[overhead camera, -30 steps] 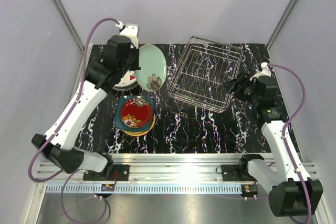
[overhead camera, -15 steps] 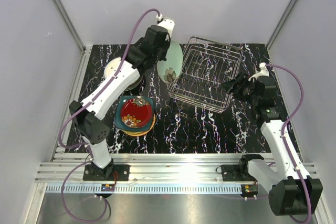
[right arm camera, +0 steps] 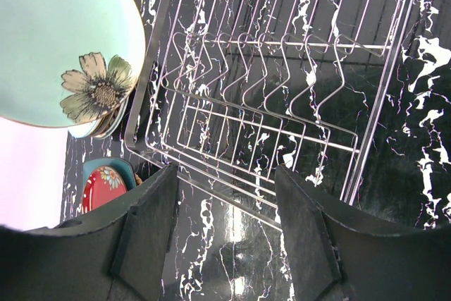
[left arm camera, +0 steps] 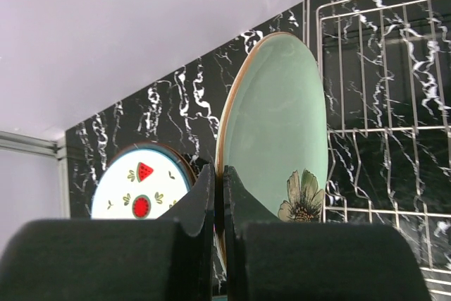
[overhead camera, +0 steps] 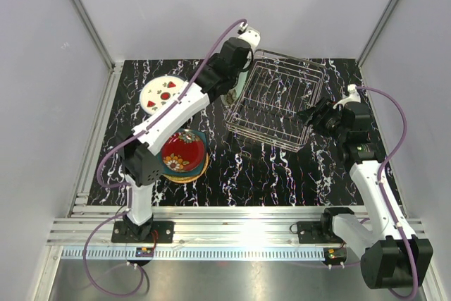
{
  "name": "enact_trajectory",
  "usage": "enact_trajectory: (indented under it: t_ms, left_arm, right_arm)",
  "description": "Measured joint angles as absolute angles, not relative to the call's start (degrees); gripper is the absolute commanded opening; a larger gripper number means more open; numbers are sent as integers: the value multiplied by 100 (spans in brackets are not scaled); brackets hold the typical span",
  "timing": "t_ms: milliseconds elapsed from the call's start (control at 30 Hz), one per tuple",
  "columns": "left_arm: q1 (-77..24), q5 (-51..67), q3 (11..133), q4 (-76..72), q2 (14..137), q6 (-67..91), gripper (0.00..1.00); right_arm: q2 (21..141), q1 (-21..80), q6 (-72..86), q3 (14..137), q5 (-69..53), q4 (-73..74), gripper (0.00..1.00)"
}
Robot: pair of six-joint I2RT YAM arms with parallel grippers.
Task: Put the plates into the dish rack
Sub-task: Insert the plate into the dish rack
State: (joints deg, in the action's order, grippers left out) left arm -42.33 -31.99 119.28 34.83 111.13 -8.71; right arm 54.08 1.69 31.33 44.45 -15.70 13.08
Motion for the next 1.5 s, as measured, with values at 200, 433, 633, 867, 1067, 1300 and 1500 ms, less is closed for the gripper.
enact_trajectory:
  t_ms: [200, 433, 633, 867, 1067, 1300, 1500]
  left_arm:
    - [-4311, -3430, 11968, 3315, 11369, -1098, 0]
    - [-4355, -3527, 11968, 3238, 11542, -1212, 0]
    - [-4394, -3612, 11970, 3098, 11675, -1229, 0]
    - [-4425, -3741, 12108, 3096, 11819, -1229, 0]
    - [-4425, -3791, 12114, 3072, 11837, -1227, 0]
    - [-4434, -3804, 12103, 3039, 11837, -1227, 0]
    - [-4530, -3953, 11942, 2858, 11837, -1308, 0]
  right_arm:
    - [5430, 169, 3133, 4445, -1568, 1310, 65]
    - [5443, 169, 3133, 4445, -1566, 1310, 65]
    - [5443, 169, 3133, 4445, -1562, 1310, 65]
    - [5443, 169, 3131, 4445, -1557, 1310, 65]
    - [5446, 169, 3131, 4445, -1555, 1310, 65]
    - [5465, 169, 3131, 4445, -1553, 1310, 65]
    - [5492, 169, 3129, 4445, -1553, 1313, 65]
